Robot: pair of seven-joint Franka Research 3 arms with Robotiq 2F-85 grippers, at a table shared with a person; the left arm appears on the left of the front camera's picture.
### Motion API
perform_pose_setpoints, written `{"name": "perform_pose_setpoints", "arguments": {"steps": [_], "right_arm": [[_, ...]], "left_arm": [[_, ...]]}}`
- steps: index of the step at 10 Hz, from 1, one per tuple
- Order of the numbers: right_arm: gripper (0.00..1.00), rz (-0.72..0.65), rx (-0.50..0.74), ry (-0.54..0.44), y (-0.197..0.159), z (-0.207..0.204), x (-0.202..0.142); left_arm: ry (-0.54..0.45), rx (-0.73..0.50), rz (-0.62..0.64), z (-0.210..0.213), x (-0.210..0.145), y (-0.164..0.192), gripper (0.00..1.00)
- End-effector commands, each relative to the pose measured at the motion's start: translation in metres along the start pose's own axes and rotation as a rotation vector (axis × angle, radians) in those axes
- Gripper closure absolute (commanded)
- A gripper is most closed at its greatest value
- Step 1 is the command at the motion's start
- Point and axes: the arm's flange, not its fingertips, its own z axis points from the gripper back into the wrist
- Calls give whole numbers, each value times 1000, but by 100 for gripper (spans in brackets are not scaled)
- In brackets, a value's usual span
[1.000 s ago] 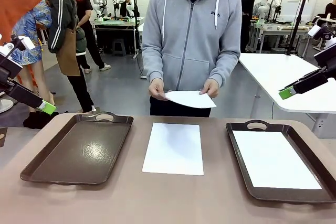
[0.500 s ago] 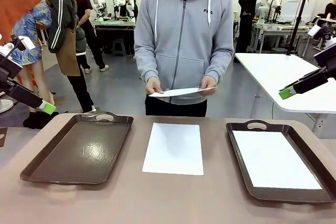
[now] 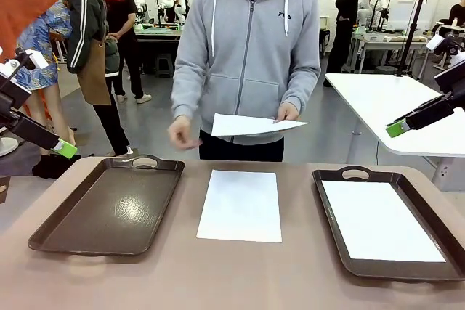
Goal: Sort the A4 documents.
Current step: Receive the A4 Paper.
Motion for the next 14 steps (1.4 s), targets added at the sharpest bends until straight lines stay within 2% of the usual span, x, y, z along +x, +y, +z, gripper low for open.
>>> {"name": "perform_pose_setpoints", "arguments": {"steps": [1, 14], "right_arm": [[0, 1, 4, -3, 0, 0, 0], [0, 1, 4, -3, 0, 0, 0]], "left_arm": [[-7, -15, 0, 0, -1, 1, 0], [-7, -15, 0, 0, -1, 1, 0]]}}
